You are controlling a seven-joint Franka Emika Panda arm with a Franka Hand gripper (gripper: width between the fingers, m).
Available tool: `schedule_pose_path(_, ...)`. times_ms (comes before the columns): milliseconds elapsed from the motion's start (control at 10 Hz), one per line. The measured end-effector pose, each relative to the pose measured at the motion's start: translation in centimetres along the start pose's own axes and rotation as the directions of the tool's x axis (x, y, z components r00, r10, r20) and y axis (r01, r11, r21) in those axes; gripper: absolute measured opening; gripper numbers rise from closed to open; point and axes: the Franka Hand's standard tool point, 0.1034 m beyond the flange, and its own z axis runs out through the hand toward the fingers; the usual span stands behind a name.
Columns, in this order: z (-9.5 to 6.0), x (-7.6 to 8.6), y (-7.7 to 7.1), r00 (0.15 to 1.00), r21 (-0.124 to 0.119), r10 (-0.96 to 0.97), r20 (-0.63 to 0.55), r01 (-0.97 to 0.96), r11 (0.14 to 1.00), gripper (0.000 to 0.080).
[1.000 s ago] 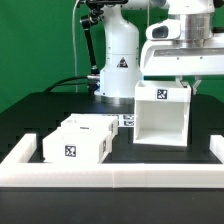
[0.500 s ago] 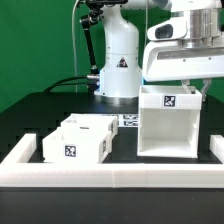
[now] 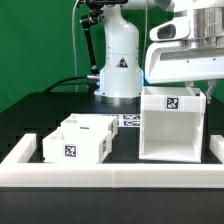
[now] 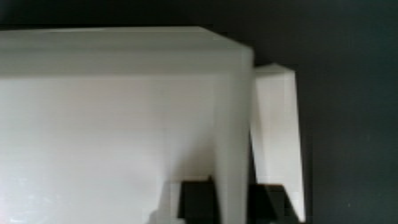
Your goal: Assemble drawer
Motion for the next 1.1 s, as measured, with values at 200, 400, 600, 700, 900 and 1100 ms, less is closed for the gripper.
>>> schedule_pose_path(200,0.0,2.4,0.0,1.000,0.008,0.010,-0.025,-0.010,1.000,0.0038)
schedule_pose_path(400,-0.1,5.2,0.1,0.994,0.018,-0.057,-0.089,0.059,0.998,0.0038)
schedule_pose_path(600,-0.4,5.2,-0.2,0.995,0.024,-0.013,-0.096,0.016,1.000,0.0039)
schedule_pose_path(700,-0.4,5.3,-0.3,0.995,0.031,0.033,-0.096,-0.030,0.999,0.0039)
schedule_pose_path(900,-0.4,5.6,-0.4,0.968,0.062,0.230,-0.103,-0.225,0.972,0.0039)
schedule_pose_path(1100,-0.4,6.7,0.0,0.901,0.093,0.416,-0.127,-0.407,0.909,0.0042)
